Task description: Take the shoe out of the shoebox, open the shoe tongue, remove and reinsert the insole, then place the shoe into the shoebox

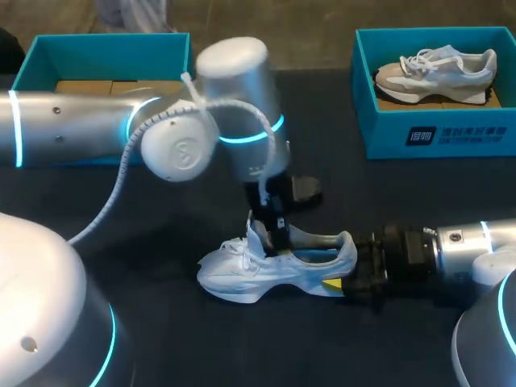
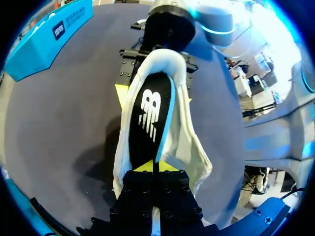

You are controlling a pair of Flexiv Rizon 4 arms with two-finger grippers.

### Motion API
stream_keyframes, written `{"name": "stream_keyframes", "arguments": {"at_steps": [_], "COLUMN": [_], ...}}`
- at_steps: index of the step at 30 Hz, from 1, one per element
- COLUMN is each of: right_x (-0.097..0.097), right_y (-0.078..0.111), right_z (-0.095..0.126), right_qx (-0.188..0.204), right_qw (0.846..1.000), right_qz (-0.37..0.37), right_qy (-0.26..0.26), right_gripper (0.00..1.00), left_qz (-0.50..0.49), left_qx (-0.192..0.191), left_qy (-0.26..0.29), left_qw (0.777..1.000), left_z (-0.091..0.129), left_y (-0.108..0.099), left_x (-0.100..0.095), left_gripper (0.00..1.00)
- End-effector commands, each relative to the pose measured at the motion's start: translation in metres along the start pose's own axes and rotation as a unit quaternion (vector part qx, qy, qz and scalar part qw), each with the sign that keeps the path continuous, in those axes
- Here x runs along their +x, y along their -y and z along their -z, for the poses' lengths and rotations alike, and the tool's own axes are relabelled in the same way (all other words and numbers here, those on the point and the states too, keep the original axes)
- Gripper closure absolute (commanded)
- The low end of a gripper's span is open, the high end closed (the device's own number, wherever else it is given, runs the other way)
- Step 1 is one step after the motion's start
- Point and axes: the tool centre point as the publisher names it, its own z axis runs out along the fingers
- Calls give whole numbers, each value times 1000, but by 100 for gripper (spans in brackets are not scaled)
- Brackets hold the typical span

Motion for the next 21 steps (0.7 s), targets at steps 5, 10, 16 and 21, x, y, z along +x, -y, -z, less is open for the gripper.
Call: {"name": "stream_keyframes", "arguments": {"at_steps": [5,10,16,21], "right_x": [2,2,2,2], "right_y": [0,0,0,0], "right_z": [-1,-1,-1,-1], "right_qx": [1,1,1,1], "right_qw": [1000,1000,1000,1000], "right_qz": [0,0,0,0], "right_qy": [1,1,1,1], "right_gripper": [100,100,100,100], "left_qz": [-23,-43,-61,-63], "left_qx": [59,81,107,115], "left_qy": [-35,-64,-88,-98], "left_qw": [997,994,988,987], "left_z": [11,17,24,24], "left_y": [-5,-4,-6,-7], "left_x": [3,6,7,5], "left_gripper": [100,100,100,100]}}
